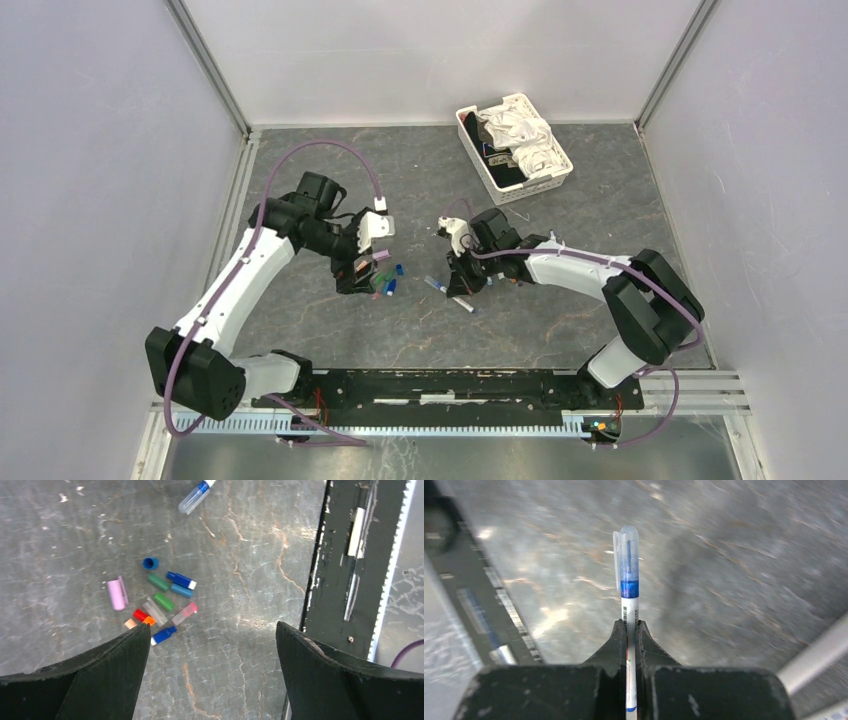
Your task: Open the pen caps
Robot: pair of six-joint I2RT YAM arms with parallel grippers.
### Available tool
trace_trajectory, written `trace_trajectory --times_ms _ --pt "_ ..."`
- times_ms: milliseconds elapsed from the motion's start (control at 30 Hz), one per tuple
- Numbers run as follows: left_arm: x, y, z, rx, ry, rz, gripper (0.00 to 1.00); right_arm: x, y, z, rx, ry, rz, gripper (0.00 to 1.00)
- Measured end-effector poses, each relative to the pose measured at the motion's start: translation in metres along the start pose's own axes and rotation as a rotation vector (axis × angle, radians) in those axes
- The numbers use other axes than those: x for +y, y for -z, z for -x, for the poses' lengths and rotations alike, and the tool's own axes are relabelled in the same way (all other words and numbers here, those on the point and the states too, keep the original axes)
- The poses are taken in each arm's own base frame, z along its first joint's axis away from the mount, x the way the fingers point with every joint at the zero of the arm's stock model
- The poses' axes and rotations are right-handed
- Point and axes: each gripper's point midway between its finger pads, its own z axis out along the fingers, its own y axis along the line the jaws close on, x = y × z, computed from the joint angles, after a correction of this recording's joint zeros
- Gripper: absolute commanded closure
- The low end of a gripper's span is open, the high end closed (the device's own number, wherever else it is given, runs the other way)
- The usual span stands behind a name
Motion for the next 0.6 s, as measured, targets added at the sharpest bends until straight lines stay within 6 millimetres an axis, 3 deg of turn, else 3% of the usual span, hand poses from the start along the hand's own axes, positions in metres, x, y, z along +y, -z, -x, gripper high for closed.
trace_trajectory --times_ms 300,600 --pt "-0.032 -0.032 -0.002 0.018 -0.126 -0.13 0.09 0.076 0.021 0.039 -0.071 -0.07 0.404 1.0" --pt "-0.04 -0.048 0.001 0.046 -0.225 -0.141 0.19 0.108 0.034 0.056 -0.072 -0.135 0.603 1.0"
